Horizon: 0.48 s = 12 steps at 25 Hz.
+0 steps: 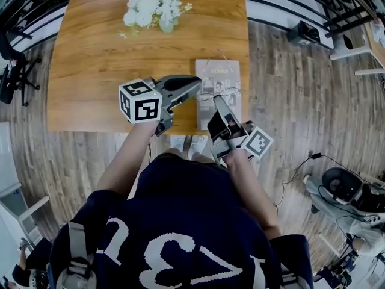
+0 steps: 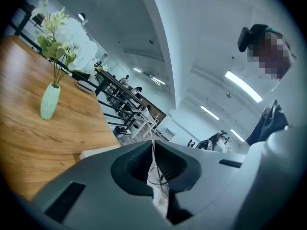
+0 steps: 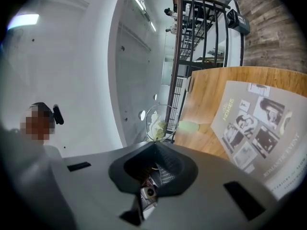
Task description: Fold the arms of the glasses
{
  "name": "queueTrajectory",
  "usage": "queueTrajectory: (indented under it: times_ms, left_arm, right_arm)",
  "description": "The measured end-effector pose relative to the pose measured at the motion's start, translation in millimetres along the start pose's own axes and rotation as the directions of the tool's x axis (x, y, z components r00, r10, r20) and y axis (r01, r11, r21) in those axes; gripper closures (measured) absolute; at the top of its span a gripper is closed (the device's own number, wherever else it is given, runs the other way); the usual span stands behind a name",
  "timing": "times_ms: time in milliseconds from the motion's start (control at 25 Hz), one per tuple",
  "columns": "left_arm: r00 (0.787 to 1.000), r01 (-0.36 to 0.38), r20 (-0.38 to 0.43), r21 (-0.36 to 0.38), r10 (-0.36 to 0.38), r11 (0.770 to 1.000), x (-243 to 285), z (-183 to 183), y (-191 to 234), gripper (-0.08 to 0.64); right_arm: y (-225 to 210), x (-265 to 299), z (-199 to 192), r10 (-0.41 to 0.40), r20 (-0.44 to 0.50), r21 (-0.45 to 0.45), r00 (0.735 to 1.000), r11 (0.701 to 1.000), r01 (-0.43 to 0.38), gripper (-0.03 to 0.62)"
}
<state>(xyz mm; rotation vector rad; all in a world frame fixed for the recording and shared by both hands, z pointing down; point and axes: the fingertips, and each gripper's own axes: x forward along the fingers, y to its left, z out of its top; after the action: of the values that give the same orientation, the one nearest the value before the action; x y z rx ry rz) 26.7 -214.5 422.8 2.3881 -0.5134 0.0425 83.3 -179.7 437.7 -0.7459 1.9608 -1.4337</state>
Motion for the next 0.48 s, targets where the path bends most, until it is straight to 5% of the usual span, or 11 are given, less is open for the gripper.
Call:
queueTrajectory:
  times_ms: [160,360,480]
  left_arm:
    - [0.992,0.095,-0.086,-0.025,-0.097,0.995,8,-10,-10,0.538]
    - [0.948,0.218,-0.209,-0.128,-0.241,0.967,16,-31,-24,0.538]
    - [0.951,0.212,-0.207,-0.111,-0.232,0.971,17,-30,-21,0.538]
  right_arm:
    - [1,1,-5,-0.001,-0.029,-0.006,1.000,1.000,0.001,0.566]
    - [4,2,-14,0.001,-0.064,0.016,0.998,1.000,0.000,0.566]
    - [1,1,-15,-0.005,-0.065,0.023,0.998,1.000,0.007,0.565]
